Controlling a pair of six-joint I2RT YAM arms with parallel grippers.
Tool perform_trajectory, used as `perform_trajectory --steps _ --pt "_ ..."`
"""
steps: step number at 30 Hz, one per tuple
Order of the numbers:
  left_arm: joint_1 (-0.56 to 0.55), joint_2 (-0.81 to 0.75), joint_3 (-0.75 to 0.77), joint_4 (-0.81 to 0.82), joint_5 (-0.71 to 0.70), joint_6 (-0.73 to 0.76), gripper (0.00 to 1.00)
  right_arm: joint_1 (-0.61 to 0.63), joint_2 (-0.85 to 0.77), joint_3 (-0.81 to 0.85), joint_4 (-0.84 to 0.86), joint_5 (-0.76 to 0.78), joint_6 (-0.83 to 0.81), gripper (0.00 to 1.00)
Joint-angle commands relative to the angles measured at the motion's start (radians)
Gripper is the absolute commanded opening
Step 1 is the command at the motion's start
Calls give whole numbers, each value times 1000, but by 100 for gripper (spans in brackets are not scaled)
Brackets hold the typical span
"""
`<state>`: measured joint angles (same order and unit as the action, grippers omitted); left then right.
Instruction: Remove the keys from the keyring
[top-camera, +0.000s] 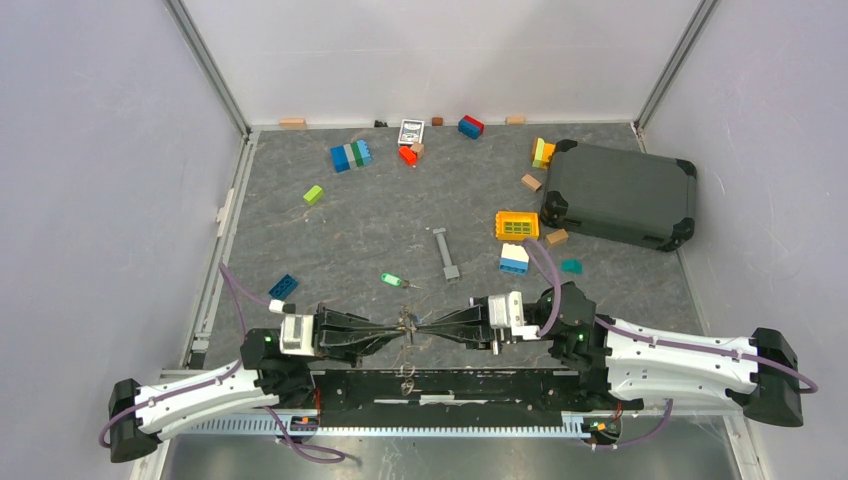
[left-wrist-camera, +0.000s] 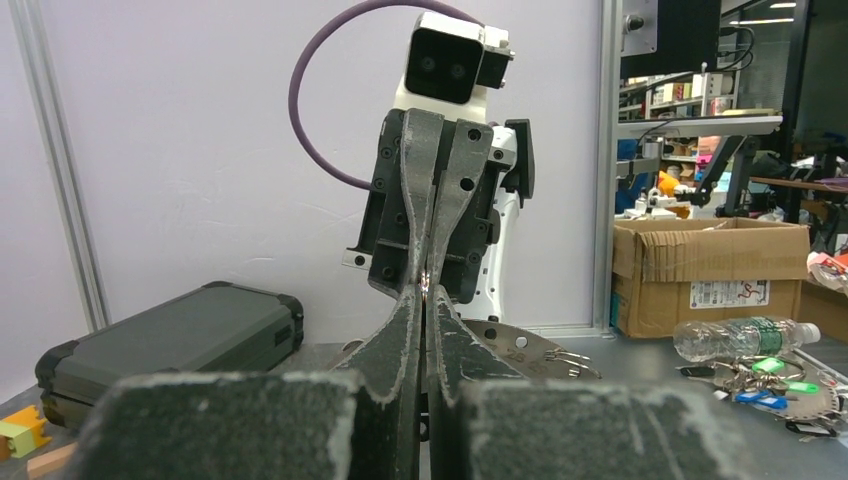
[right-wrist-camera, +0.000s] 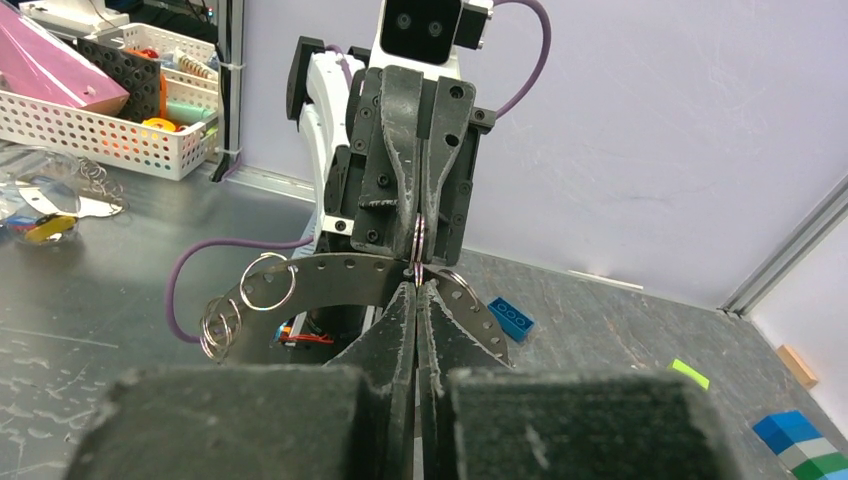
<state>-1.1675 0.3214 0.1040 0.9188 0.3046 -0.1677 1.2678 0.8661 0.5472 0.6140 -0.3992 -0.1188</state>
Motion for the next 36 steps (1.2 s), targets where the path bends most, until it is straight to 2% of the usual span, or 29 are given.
perform_trajectory --steps 1,13,29,36 --pt "-1 -13 28 75 -30 -24 2 5 1 -13 23 17 -28 0" --pt "-2 -9 22 83 -38 -29 2 26 18 -6 15 54 -60 0" --pt "-2 -10 19 84 -42 -32 2 118 27 14 -81 231 -201 0" --pt "-1 -41 18 43 -64 -25 2 126 1 0 -95 310 -193 0"
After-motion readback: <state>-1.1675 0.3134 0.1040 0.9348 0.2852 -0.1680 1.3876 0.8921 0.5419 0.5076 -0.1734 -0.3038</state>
